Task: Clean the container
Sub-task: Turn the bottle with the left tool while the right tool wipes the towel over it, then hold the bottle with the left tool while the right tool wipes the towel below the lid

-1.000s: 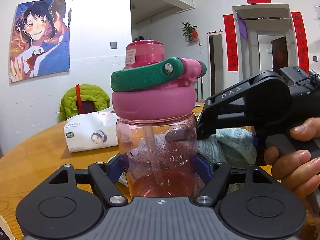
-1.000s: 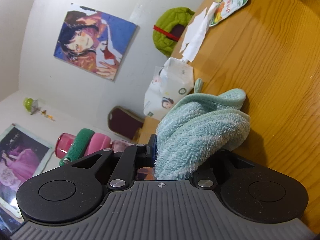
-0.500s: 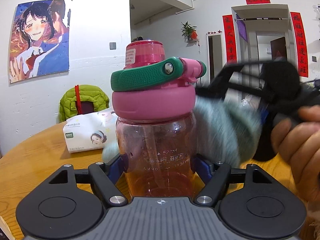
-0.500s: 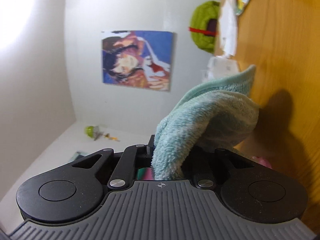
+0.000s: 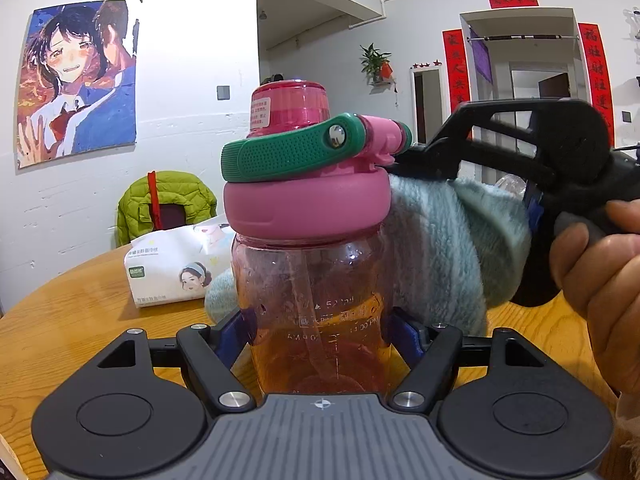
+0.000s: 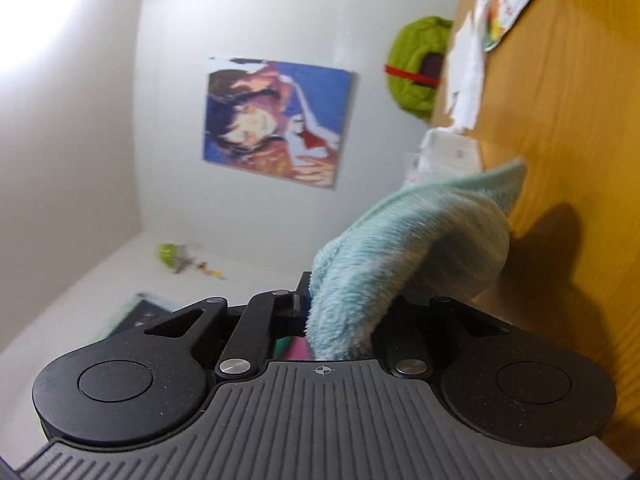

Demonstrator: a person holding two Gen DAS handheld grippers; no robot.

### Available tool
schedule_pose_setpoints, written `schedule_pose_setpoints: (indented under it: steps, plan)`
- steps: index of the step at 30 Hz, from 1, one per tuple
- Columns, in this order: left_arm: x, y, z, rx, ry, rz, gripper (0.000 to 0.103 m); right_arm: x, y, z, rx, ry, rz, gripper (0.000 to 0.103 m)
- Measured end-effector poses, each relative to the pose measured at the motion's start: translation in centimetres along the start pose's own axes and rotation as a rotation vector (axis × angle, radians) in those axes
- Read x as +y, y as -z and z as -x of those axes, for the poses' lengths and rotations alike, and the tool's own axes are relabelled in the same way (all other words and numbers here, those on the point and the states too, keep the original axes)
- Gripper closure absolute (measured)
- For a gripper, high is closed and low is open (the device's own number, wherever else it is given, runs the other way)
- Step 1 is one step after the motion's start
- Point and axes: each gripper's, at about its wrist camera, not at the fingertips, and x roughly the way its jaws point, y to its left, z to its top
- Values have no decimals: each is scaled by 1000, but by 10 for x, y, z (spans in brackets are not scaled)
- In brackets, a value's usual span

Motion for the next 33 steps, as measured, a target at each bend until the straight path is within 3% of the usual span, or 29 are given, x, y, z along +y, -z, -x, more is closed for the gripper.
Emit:
schedule_pose_setpoints:
  steps: [3, 5, 6, 10, 13, 19, 23, 33]
  plan:
    - [0, 0, 2, -1, 2, 2, 31, -11, 2, -10, 37, 182, -18, 83]
    - [-1, 1, 2, -1, 2, 2, 31, -22, 3, -20, 84, 372, -16, 83]
    - [-1, 1, 2, 0, 1, 2, 31, -24, 4, -25, 94, 420, -9, 83]
    - [-5, 2, 4, 12, -22, -3, 28, -19, 5, -27, 101, 453, 61, 84]
    - [-14, 3, 9, 42, -73, 3, 23, -10, 5, -26, 77, 430, 130, 83]
    - [-32, 3, 22, 46, -118, 4, 23, 1, -4, -4, -56, 240, 119, 83]
    - [-34, 4, 18, 42, -105, -17, 24, -8, -5, -7, -23, 128, 8, 83]
    - [-12, 3, 7, 14, 20, -14, 31, -11, 2, -18, 90, 356, -15, 82]
